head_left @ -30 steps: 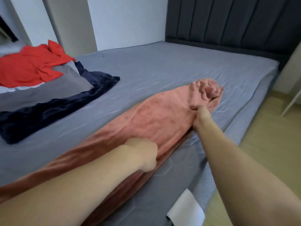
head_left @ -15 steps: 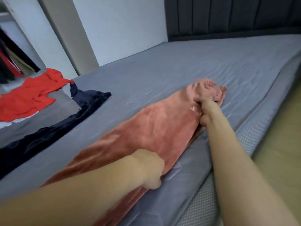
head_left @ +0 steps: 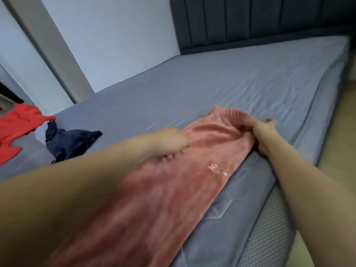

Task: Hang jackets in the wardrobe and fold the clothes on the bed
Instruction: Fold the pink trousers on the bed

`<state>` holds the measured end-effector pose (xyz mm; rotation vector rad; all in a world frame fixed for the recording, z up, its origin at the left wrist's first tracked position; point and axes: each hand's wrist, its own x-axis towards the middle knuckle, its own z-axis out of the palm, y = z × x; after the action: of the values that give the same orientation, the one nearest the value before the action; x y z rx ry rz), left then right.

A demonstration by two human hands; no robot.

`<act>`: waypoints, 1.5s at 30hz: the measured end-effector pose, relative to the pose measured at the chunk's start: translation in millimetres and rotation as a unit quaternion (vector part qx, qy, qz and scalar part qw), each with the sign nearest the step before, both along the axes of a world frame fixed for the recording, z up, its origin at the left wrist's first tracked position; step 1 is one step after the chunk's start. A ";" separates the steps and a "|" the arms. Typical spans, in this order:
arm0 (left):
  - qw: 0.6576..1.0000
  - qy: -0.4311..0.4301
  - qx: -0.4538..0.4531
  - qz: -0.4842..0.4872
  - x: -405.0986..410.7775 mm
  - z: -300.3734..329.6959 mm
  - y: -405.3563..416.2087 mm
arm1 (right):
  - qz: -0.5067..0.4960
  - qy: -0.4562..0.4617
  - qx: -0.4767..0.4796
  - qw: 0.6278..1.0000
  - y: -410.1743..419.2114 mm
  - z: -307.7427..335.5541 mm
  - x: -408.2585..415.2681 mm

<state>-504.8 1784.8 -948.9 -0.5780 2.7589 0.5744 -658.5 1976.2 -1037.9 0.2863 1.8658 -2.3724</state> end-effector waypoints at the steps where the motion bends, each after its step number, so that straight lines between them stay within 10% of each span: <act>1: 0.996 0.083 -0.002 0.024 -22.4 3.6 -1.1 | 0.013 0.020 0.018 1.000 1.0 -5.1 -6.6; 4: 0.977 0.190 0.047 0.083 -81.0 -6.0 -7.8 | 0.005 0.162 0.129 0.978 -6.3 -28.0 -11.5; 8: 0.975 0.056 0.203 0.068 -136.2 -36.9 10.7 | -0.001 0.233 0.207 0.950 -11.2 -48.4 -24.2; 15: 0.982 0.184 0.042 -0.026 -187.6 -54.3 -4.8 | 0.031 0.193 0.356 0.914 -17.5 -44.3 -28.5; 19: 0.969 0.107 0.160 -0.156 -197.1 -35.2 -2.9 | -0.011 0.241 0.202 0.949 -14.4 -44.0 -25.2; 28: 0.885 -0.049 -0.192 -0.422 -193.9 -26.8 -5.3 | -0.015 0.354 0.212 0.911 -15.3 -47.6 -23.3; 36: 0.902 -0.112 -0.239 -0.341 -193.8 -20.6 10.8 | 0.086 0.268 0.390 0.877 -15.1 -43.3 -25.4; 41: 0.968 -0.171 0.035 -0.180 -202.5 -6.2 20.4 | 0.087 0.242 0.426 0.867 -14.0 -42.8 -23.5; 45: 0.956 -0.178 0.001 -0.235 -216.7 -0.8 5.0 | 0.048 0.233 0.469 0.851 -18.8 -41.7 -21.2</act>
<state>-721.5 1789.8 -949.7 -0.0059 2.4223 0.3218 -679.7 1957.4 -1079.6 -0.3557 3.0501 -1.3332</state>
